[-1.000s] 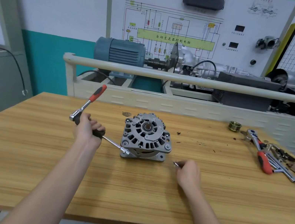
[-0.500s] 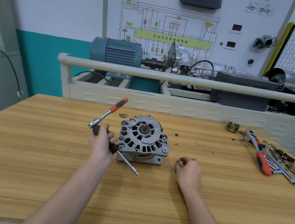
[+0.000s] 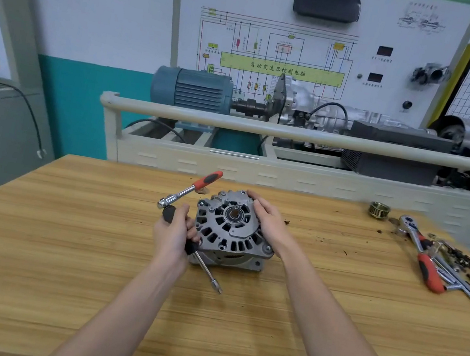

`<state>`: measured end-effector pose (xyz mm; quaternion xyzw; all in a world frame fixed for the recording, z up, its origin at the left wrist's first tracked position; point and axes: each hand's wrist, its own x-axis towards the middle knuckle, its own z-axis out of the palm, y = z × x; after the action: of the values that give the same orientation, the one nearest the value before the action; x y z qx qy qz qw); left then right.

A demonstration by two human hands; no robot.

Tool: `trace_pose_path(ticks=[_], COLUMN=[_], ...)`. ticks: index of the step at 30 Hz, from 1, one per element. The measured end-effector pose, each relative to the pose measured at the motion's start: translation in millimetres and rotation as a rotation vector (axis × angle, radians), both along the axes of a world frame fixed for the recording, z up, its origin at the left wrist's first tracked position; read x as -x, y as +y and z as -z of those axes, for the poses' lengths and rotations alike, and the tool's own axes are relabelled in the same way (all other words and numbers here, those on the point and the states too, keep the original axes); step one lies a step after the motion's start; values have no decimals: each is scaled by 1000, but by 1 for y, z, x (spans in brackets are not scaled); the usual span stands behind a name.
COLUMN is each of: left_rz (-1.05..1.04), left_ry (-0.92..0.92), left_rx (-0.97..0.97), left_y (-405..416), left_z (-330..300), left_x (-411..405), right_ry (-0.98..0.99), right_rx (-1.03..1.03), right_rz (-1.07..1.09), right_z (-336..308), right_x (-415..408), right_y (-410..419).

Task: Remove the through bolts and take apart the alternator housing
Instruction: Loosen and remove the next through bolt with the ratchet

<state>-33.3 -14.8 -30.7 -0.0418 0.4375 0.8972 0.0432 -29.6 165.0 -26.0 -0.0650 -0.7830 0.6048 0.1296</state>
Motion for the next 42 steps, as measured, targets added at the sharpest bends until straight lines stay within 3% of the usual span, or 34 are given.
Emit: trace_pose_path(ticks=[4,12,24,37,42], left_rz=[12,-52,-41,-36,86], left_ry=[64,207,433,532,594], left_rx=[-88,-166,25,78,143], left_y=[7,48,92,101,101], left_z=[-26,-77,-67,-66,-66], left_x=[-3,-8,-15,-15,-14], right_ry=[-12,6,34,-9,-21], right_rx=[101,-14,16,73,67], right_rz=[6,23,66,126,166], right_z=[0,3,5,7,6], right_x=[0,-13,-19,-14,-14], right_y=[3,4,4,3,5])
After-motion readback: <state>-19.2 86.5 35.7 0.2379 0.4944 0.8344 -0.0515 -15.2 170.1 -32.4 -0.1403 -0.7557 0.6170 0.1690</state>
